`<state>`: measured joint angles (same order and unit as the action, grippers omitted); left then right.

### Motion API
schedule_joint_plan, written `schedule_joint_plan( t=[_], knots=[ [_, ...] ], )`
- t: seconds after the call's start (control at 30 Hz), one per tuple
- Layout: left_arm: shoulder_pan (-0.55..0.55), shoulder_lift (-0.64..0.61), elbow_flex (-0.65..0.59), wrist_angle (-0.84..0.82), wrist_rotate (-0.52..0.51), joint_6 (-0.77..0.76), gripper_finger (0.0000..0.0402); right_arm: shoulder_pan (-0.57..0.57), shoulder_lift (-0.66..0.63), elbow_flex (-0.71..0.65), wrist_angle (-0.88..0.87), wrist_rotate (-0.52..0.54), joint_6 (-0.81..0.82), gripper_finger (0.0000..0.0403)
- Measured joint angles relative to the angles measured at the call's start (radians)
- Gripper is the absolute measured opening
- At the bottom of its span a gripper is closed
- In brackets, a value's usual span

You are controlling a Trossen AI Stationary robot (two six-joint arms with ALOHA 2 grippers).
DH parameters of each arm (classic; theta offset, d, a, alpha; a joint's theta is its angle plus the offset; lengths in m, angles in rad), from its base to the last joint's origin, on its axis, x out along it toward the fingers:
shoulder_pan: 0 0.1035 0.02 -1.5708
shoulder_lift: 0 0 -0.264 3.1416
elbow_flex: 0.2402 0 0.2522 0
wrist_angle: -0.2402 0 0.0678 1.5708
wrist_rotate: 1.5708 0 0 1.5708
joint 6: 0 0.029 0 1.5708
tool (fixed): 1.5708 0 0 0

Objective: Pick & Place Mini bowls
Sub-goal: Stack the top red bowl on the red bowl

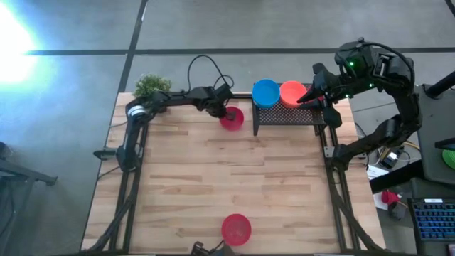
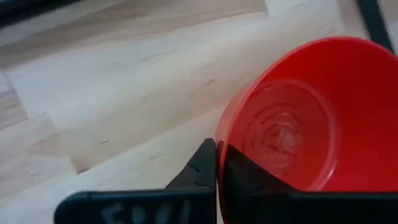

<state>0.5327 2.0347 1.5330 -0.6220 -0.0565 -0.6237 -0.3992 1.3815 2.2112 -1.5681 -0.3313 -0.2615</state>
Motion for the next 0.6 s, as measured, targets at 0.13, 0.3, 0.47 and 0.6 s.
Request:
schedule_joint_plan(
  t=[0.13, 0.3, 0.47, 0.6],
  knots=[
    [-0.002, -0.038, 0.0, -0.031, -0.005, 0.022, 0.0002, 0.0, 0.0, 0.0, 0.0, 0.0, -0.003, 0.0073],
    [-0.029, -0.149, 0.0, -0.091, -0.055, 0.055, 0.0002, 0.0, 0.0, 0.0, 0.0, 0.0, -0.008, 0.0069],
    [-0.101, -0.301, 0.0, -0.113, -0.19, 0.09, 0.0001, 0.0, 0.0, 0.0, -0.002, 0.0, -0.011, 0.0068],
    [-0.18, -0.421, 0.0, -0.09, -0.275, 0.114, 0.0001, 0.005, 0.0, -0.004, -0.003, 0.0, -0.012, 0.0068]
  ],
)
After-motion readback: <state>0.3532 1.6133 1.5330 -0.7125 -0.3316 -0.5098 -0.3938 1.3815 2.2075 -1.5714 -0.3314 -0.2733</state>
